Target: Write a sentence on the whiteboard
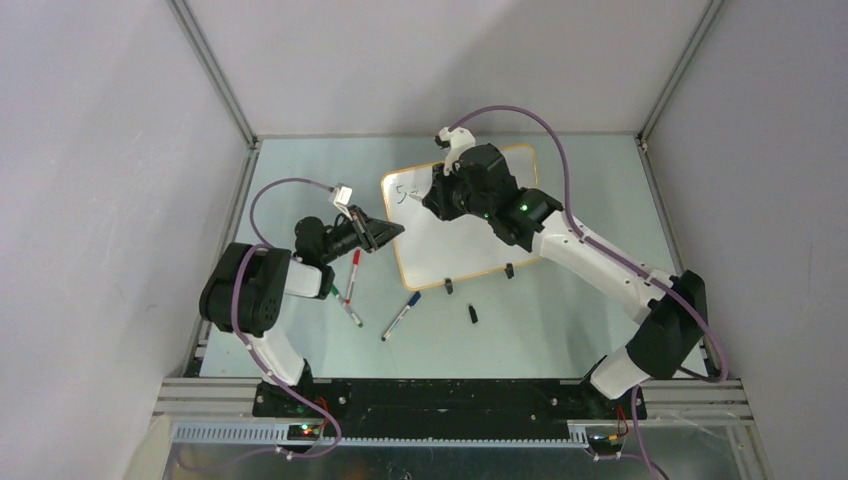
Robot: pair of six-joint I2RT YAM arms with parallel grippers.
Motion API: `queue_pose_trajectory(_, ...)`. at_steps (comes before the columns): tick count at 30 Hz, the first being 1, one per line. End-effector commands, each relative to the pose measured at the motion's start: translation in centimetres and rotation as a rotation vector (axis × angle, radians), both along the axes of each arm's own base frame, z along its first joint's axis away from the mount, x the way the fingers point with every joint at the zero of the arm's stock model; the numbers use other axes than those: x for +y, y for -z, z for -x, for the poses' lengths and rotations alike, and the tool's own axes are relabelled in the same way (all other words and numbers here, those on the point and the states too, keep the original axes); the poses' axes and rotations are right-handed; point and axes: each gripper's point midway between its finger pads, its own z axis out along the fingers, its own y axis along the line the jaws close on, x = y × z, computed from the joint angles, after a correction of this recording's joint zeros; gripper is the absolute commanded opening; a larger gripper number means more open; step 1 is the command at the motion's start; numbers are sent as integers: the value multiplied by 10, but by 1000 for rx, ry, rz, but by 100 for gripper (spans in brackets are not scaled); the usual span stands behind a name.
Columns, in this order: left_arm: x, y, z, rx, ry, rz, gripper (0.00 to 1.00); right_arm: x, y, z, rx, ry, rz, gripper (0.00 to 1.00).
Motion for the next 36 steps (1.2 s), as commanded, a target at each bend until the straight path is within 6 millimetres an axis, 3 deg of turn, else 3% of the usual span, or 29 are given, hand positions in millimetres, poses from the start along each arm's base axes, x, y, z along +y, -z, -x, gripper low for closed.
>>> queue_pose_trajectory(1,-3,-13,-9,-66,13,9,13,3,-8,-12,-44,36,50,0)
queue_pose_trajectory(12,3,1,-12,-64,-17,-49,0,7,2,-29,-45,85,97,0)
queue_pose_trajectory(36,3,4,-12,-61,-16,-62,0,16,15,-38,-36,103,166,0)
